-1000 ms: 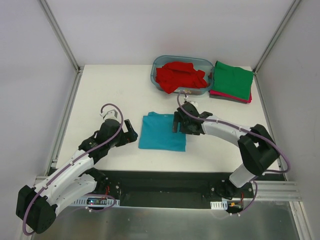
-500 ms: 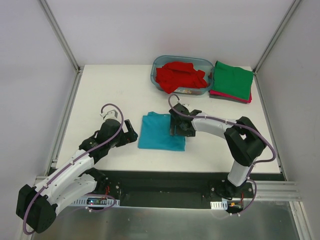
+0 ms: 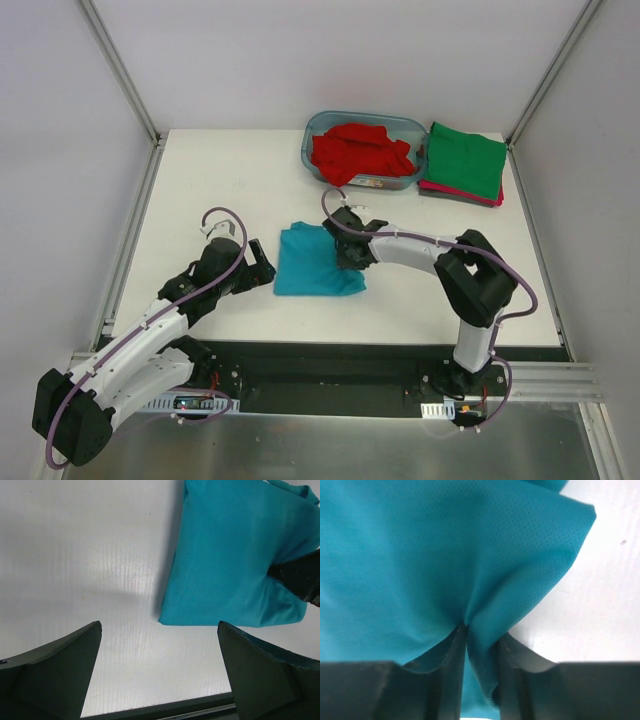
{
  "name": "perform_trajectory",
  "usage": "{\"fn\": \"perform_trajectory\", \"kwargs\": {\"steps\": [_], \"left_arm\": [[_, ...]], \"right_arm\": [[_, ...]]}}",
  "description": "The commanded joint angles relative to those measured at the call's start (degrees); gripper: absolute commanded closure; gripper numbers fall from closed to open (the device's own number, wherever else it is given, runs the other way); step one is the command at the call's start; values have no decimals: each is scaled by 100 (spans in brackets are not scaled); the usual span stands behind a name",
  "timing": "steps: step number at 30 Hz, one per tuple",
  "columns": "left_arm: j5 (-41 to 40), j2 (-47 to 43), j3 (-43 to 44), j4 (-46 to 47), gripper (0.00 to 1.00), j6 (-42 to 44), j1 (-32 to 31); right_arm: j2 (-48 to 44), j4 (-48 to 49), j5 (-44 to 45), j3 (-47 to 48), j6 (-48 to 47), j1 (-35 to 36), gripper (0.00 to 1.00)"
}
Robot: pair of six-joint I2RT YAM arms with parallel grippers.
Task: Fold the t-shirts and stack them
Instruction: Put the neatly folded tshirt into the corner of the board with the right arm
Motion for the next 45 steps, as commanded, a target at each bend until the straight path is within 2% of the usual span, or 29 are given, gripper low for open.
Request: {"fn": "perform_trajectory", "kwargs": {"steps": [1, 3, 4, 9, 15, 17, 20, 26, 31, 34, 41, 45], "left_arm": [[-249, 54, 30, -22, 1, -56, 9], [-284, 72, 47, -57, 1, -56, 9], [-293, 72, 56, -66, 1, -56, 9], [-355, 72, 65, -110, 1, -47, 9], [-530, 2, 118, -277, 1, -64, 18], [-592, -16, 118, -294, 1, -82, 18], [-697, -16, 118, -320, 1, -73, 27], [-821, 89, 153, -364, 1, -91, 44], [-970, 151, 162, -373, 1, -91, 70], [-1189, 168, 170, -435, 1, -108, 97], [-1312, 124, 153, -488, 1, -152, 220], [-1515, -68, 65, -505, 1, -284, 264]], "right_arm": [[634, 171, 168, -25, -141, 43, 79], [661, 215, 220, 1, -256, 43, 95], [644, 224, 290, 1, -343, 52, 99], [556, -117, 965, 246, -1107, 52, 100], [275, -434, 2038, 738, -2723, 70, 100], [240, -567, 2704, 862, -3083, 105, 100], [143, -147, 3847, 775, -3498, 175, 99], [99, 864, 4184, 765, -4693, 114, 99], [134, 980, 4333, 1204, -4800, -106, 99], [-24, 1418, 4597, 1214, -5125, -194, 99], [-270, 1464, 4940, 1556, -5608, -317, 99], [-200, 1464, 5423, 1873, -6065, -378, 99]]}}
